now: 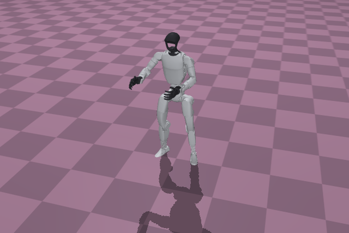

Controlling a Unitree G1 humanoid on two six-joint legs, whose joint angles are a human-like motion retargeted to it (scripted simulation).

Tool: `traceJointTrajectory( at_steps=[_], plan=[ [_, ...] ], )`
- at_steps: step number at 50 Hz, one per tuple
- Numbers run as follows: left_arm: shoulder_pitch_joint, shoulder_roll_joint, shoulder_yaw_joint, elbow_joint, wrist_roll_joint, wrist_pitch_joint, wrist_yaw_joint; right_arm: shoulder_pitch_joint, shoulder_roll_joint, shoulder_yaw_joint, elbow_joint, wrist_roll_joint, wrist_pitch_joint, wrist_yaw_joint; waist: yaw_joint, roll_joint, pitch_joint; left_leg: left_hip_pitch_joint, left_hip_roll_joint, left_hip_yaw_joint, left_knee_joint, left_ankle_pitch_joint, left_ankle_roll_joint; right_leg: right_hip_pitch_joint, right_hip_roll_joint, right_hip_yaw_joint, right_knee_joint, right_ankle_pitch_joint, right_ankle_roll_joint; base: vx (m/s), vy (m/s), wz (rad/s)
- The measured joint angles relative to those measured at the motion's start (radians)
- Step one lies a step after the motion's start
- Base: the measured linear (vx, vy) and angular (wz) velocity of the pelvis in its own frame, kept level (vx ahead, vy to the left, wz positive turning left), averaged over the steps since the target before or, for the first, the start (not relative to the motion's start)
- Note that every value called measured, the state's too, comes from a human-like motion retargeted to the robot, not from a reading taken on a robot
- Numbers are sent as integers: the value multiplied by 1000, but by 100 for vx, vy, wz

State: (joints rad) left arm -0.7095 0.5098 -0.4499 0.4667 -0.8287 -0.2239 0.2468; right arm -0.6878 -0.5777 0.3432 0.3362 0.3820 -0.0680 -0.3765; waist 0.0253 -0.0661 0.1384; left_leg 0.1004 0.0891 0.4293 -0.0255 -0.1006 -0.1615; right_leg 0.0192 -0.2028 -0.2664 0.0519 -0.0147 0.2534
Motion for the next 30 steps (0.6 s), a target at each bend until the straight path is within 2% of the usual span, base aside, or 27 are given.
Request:
traceJointTrajectory(
  at_steps=[5,10,21,26,30],
  plan=[
    [11,47,-25,-17,12,6,-16,-44,-93,81,-13,-147,12,24,20,-10,-1,-4,0,-6,-1,-1,-2,0,-1,-6,0,2,5,0,0,0],
    [6,68,-49,-44,1,12,-6,-57,-162,129,-20,-154,10,33,36,-12,2,-7,-3,-17,1,-3,-7,5,-5,-17,0,1,3,0,0,0],
    [-25,154,-124,-134,-85,34,-11,-16,-223,116,-30,257,-2,69,41,-5,42,-29,-7,-45,4,6,-18,5,-12,-46,-3,5,-12,0,0,1],
    [-150,162,-193,-11,-86,70,-7,-111,-185,167,105,424,33,103,36,-3,66,-45,-7,-49,-8,21,-19,-11,-9,-50,-11,18,-16,-7,0,4],
    [-283,126,-240,155,-45,88,31,-231,-120,214,262,473,48,77,28,-6,79,-68,-5,-43,5,23,-21,-29,-11,-54,-9,24,-15,-6,0,2]
  ],
)
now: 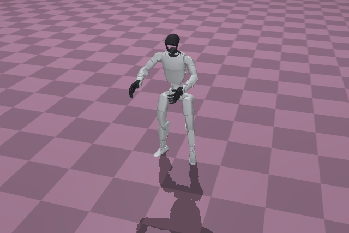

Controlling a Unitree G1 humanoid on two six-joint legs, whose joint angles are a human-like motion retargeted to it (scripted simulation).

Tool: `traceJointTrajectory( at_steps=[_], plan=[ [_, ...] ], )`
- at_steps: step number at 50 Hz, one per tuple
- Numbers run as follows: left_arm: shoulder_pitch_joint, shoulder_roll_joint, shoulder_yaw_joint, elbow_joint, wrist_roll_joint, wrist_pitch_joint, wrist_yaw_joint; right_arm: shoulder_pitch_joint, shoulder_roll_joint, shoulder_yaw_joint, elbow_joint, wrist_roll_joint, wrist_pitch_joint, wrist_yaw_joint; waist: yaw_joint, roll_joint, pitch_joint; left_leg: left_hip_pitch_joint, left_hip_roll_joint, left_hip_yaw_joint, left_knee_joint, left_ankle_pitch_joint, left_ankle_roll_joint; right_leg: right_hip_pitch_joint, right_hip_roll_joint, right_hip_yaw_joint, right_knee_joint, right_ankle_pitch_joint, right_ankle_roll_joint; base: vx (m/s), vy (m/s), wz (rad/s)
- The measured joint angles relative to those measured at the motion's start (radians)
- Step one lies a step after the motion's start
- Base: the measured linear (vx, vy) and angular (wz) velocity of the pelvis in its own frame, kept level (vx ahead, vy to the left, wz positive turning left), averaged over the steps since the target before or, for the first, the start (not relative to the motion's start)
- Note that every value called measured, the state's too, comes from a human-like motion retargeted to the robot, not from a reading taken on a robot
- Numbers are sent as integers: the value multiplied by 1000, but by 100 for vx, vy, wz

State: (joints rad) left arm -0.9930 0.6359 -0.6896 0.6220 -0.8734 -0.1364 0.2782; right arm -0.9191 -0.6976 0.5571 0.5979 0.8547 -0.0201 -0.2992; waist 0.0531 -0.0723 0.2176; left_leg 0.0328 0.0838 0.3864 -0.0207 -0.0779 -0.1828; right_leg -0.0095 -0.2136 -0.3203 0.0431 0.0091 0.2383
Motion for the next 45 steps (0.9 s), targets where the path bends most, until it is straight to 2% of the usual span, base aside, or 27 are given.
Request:
traceJointTrajectory(
  at_steps=[5,10,15,21,22,23,25,26,28,35,37,39,45],
  plan=[
    [-119,-68,-18,103,-1,-7,121,-100,71,20,78,-8,1,-118,-3,6,18,12,-6,-1,-55,31,1,-4,8,2,-23,19,2,-1,0,0],
    [-129,-114,-54,21,52,-7,163,-86,111,67,-33,12,-17,-137,-12,10,20,16,-9,0,-60,31,2,-3,7,2,-23,19,4,0,0,0],
    [-84,-132,-93,-143,273,9,146,18,148,81,-218,58,-70,-76,-25,23,10,18,-9,1,-47,17,1,-1,2,4,-11,8,1,5,1,0],
    [-94,-116,-139,-283,582,5,111,208,236,-1,-399,190,-179,-20,-49,56,-8,16,-7,8,-24,-2,2,-4,-1,13,4,-4,0,4,1,-2],
    [-105,-110,-146,-296,626,5,85,229,239,-13,-416,162,-175,11,-54,63,-11,16,-7,10,-21,-5,3,-5,-2,16,6,-6,1,0,0,0],
    [-119,-101,-153,-304,696,6,30,237,215,-17,-423,23,-141,82,-59,69,-16,15,-7,13,-18,-7,4,-8,-3,20,8,-6,3,0,0,0],
    [-153,-96,-169,-316,744,3,-9,261,218,-38,-444,-13,-140,122,-73,84,-24,15,-6,20,-15,-11,5,-12,-2,28,10,-7,6,3,-1,-20],
    [-179,-95,-176,-311,785,-3,-43,253,199,-43,-442,-119,-130,171,-80,90,-28,15,-6,25,-14,-12,6,-15,-2,33,11,-7,8,2,-1,-23],
    [-229,-102,-192,-298,829,-12,-73,238,187,-59,-443,-216,-137,220,-97,102,-37,15,-6,34,-12,-14,7,-20,-1,42,10,-6,11,2,-2,-25],
    [-458,-202,-230,-134,909,19,-82,82,210,-128,-358,-224,-149,200,-163,135,-57,19,-2,71,-10,-13,6,-34,7,77,-1,0,16,2,-4,-27],
    [-529,-247,-239,-47,946,29,-71,2,194,-135,-268,-375,-124,128,-181,142,-56,21,-1,81,-10,-12,5,-38,9,86,-2,1,18,3,-5,-27],
    [-583,-287,-251,33,954,35,-80,-37,230,-158,-234,-241,-147,160,-201,149,-53,26,2,90,-9,-11,5,-38,13,96,-4,1,17,3,-6,-27],
    [-679,-403,-313,256,1014,46,-84,-129,269,-192,-60,-227,-160,126,-260,161,-33,39,9,120,-6,-9,5,-44,24,123,-3,3,20,3,-6,-27]
  ],
)
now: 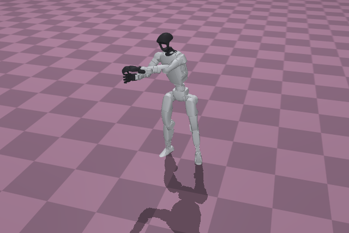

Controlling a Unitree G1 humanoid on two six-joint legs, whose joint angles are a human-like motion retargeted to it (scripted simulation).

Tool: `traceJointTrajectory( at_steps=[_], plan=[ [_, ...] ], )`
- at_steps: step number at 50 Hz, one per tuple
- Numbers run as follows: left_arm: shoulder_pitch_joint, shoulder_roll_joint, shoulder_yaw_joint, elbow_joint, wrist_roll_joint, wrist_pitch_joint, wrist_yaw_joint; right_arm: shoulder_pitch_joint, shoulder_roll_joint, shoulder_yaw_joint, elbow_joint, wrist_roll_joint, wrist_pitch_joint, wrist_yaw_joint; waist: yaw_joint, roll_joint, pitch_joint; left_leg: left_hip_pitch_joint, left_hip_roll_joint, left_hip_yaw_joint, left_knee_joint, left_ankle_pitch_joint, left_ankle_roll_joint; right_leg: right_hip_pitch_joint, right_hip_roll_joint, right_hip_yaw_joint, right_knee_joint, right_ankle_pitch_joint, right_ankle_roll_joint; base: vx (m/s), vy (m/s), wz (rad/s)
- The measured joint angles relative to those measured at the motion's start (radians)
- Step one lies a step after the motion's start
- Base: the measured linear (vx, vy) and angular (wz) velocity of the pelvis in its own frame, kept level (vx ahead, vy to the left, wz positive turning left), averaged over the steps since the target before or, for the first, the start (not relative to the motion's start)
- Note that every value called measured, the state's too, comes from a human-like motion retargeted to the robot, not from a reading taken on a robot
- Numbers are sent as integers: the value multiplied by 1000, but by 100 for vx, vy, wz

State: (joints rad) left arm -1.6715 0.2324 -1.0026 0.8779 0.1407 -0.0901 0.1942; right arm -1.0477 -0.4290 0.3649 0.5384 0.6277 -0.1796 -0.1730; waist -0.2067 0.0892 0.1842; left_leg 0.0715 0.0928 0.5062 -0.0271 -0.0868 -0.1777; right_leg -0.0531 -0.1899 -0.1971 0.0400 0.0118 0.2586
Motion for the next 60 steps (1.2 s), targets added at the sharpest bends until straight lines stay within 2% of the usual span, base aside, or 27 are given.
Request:
traceJointTrajectory(
  at_steps=[3,4,5,12,17,25,28,30,32,33,34,40,47,54,60],
  plan=[
    [3,-47,-33,74,29,2,-5,10,17,5,53,-3,3,7,-31,2,16,5,4,15,1,2,0,-4,7,13,-1,3,3,2,-7,-27],
    [-1,-66,-52,94,-32,8,50,25,60,-22,35,214,-55,-65,-41,4,28,7,5,19,-1,5,0,-4,8,15,-3,5,2,2,-7,-22],
    [-8,-86,-76,113,-128,17,132,44,121,-65,0,540,-143,-173,-52,7,42,8,5,22,-2,8,-1,-3,10,17,-7,7,0,2,-6,-20],
    [83,-146,-110,191,-137,5,149,149,135,-46,46,574,-136,-160,-93,1,59,13,14,46,-6,15,-5,-9,25,34,-18,17,3,1,-5,-16],
    [131,-101,-16,123,-157,-25,207,168,80,-74,36,466,-127,-188,-77,-2,43,17,17,48,-9,17,-5,-8,29,35,-18,17,3,0,0,0],
    [333,100,255,-278,-372,-107,242,191,-95,-98,-83,159,-64,-274,2,-15,-15,27,23,29,0,4,1,10,28,19,-3,4,3,0,0,2],
    [456,163,345,-406,-429,-117,177,224,-193,-83,-94,-125,51,-209,44,-30,-41,30,25,17,6,-5,7,19,27,10,5,-4,3,3,2,19],
    [545,186,403,-474,-516,-136,158,266,-220,-97,-116,-188,74,-188,73,-41,-51,32,25,6,10,-11,12,26,24,1,10,-10,3,2,4,25],
    [636,195,455,-522,-632,-157,148,329,-213,-130,-151,-113,53,-204,103,-54,-56,34,24,-6,12,-16,15,35,20,-9,13,-15,3,1,5,31],
    [681,195,480,-544,-720,-172,162,367,-184,-158,-182,30,9,-251,118,-61,-55,35,23,-13,13,-18,15,41,18,-16,13,-17,2,1,5,34],
    [727,194,502,-557,-779,-181,156,405,-171,-176,-197,88,-7,-259,134,-68,-55,35,23,-20,14,-20,16,45,17,-22,14,-19,1,0,5,34],
    [1015,169,623,-556,-1003,-217,83,624,-82,-264,-183,253,-45,-200,224,-114,-48,30,19,-62,13,-28,18,66,8,-61,14,-27,-5,-1,6,37],
    [1260,132,764,-471,-1238,-284,62,741,64,-365,-72,640,-136,-140,304,-159,-32,19,8,-103,6,-28,14,81,-3,-100,8,-25,-15,-3,8,32],
    [1309,195,880,-339,-1335,-320,101,736,94,-420,-7,751,-182,-152,351,-180,-37,14,-2,-119,3,-29,12,86,-14,-116,6,-18,-17,-3,8,13],
    [1164,337,943,-215,-1271,-324,186,686,83,-426,7,732,-184,-167,353,-177,-47,14,-8,-120,2,-29,10,85,-21,-116,11,-14,-19,-1,3,1]
  ],
)
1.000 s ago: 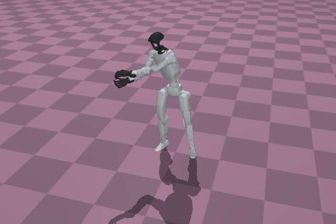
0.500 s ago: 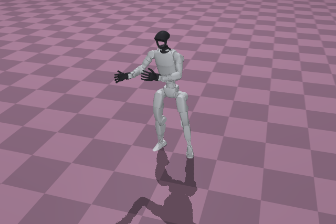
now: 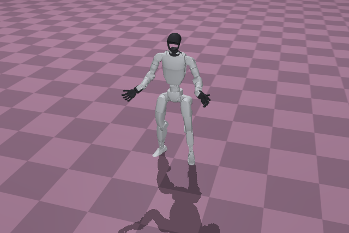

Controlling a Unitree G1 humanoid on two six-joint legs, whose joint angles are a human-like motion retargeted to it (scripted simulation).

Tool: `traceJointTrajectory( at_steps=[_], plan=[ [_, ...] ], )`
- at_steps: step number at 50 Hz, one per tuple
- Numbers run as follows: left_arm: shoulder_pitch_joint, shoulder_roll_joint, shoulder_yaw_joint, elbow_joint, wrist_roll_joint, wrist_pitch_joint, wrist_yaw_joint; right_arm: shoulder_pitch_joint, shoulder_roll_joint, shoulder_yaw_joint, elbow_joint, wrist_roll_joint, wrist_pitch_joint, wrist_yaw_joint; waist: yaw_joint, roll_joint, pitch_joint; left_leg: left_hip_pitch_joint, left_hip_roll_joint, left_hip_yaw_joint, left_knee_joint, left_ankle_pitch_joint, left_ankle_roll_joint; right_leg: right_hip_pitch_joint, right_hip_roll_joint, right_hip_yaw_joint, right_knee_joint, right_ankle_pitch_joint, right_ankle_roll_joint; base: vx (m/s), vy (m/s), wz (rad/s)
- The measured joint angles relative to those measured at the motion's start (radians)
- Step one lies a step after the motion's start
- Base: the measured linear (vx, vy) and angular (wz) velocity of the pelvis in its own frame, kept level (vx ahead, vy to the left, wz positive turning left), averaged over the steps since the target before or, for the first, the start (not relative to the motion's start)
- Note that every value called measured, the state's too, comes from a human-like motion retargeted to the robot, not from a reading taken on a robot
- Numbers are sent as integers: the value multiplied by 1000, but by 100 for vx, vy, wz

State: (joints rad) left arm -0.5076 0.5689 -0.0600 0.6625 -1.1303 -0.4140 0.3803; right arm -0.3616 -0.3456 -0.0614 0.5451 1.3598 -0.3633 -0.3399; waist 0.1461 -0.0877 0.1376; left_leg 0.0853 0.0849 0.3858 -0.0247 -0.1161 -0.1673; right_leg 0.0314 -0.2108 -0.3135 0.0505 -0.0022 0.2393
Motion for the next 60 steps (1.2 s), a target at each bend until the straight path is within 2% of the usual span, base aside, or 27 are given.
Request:
traceJointTrajectory(
  at_steps=[6,10,13,20,28,29,30,32,33,34,35,37,40,42,49,50,55,60],
  plan=[
    [-223,163,-46,39,278,60,56,-19,-13,9,-13,-74,17,33,-22,15,-22,-2,-3,3,4,-1,-1,-3,-4,3,2,1,0,0,0,0],
    [-387,238,-163,33,552,146,90,-19,-27,13,-8,-140,46,37,-45,30,-35,-8,-6,3,7,1,-4,-7,-7,4,1,2,2,0,0,0],
    [-496,248,-285,19,744,201,98,-17,-32,11,-7,-174,49,40,-66,44,-39,-12,-8,1,8,3,-7,-7,-10,2,0,1,2,0,0,0],
    [-615,152,-528,-32,1081,274,57,-13,-31,23,-4,-244,50,50,-142,77,-35,-16,-15,-6,9,8,-14,-3,-18,-4,-4,-3,-3,0,0,0],
    [-572,-31,-648,-10,1384,312,22,-35,-10,45,-8,-325,37,49,-250,118,-8,-10,-20,5,10,11,-21,-4,-22,9,-2,-8,-7,0,0,-2],
    [-561,-52,-650,9,1457,304,-10,-39,-42,72,20,-504,73,94,-261,122,-6,-8,-21,9,10,10,-21,-5,-23,14,0,-9,-5,-1,0,-22],
    [-550,-73,-649,33,1551,293,-59,-42,-90,111,62,-771,129,162,-272,125,-4,-5,-22,14,10,8,-20,-8,-24,19,3,-10,-1,-1,0,-23],
    [-533,-105,-662,52,1525,304,-20,-50,-49,87,39,-602,82,88,-292,136,1,-4,-21,22,11,9,-21,-10,-23,27,1,-8,-3,-1,-1,-22],
    [-537,-121,-672,65,1475,311,26,-64,-13,62,13,-408,23,25,-301,140,9,-3,-20,26,10,10,-22,-11,-22,30,-1,-8,-5,0,-2,-22],
    [-533,-132,-676,74,1452,314,45,-68,0,52,5,-339,0,0,-307,142,12,-1,-20,30,10,10,-22,-11,-21,34,-2,-7,-5,0,-2,-23],
    [-524,-141,-677,81,1443,314,52,-67,0,49,8,-332,-5,-4,-312,141,11,1,-20,34,11,10,-22,-12,-21,38,-3,-7,-5,0,-2,-24],
    [-510,-150,-662,87,1427,300,35,-72,3,39,-11,-293,-6,82,-318,142,10,4,-19,42,13,7,-20,-13,-19,47,-5,-6,-5,1,-2,-23],
    [-501,-142,-629,75,1378,289,67,-95,-27,10,-5,-296,-23,75,-319,138,5,8,-17,52,13,5,-19,-14,-16,56,-7,-4,-4,1,-1,-13],
    [-509,-126,-606,58,1323,300,114,-137,-70,-8,16,-377,-5,-67,-312,134,5,11,-17,57,10,7,-18,-15,-15,59,-7,-3,-2,0,0,0],
    [-495,-58,-568,4,1309,277,90,-256,-238,39,-59,-852,90,-214,-266,92,-29,18,-11,61,10,0,-14,-13,-9,62,-3,-5,8,0,0,0],
    [-493,-47,-568,0,1332,276,71,-280,-273,66,-64,-986,136,-220,-257,84,-33,18,-10,61,10,-1,-12,-14,-8,62,-1,-5,10,0,0,0],
    [-464,-13,-575,-23,1409,259,46,-391,-357,227,-129,-1367,229,-244,-210,41,-53,21,-4,60,13,-9,-10,-13,-3,61,6,-9,18,0,0,0],
    [-429,-5,-577,-42,1471,244,30,-487,-378,442,-165,-1684,278,-202,-160,3,-61,22,2,58,16,-15,-5,-12,2,59,10,-10,22,0,0,0]
  ],
)
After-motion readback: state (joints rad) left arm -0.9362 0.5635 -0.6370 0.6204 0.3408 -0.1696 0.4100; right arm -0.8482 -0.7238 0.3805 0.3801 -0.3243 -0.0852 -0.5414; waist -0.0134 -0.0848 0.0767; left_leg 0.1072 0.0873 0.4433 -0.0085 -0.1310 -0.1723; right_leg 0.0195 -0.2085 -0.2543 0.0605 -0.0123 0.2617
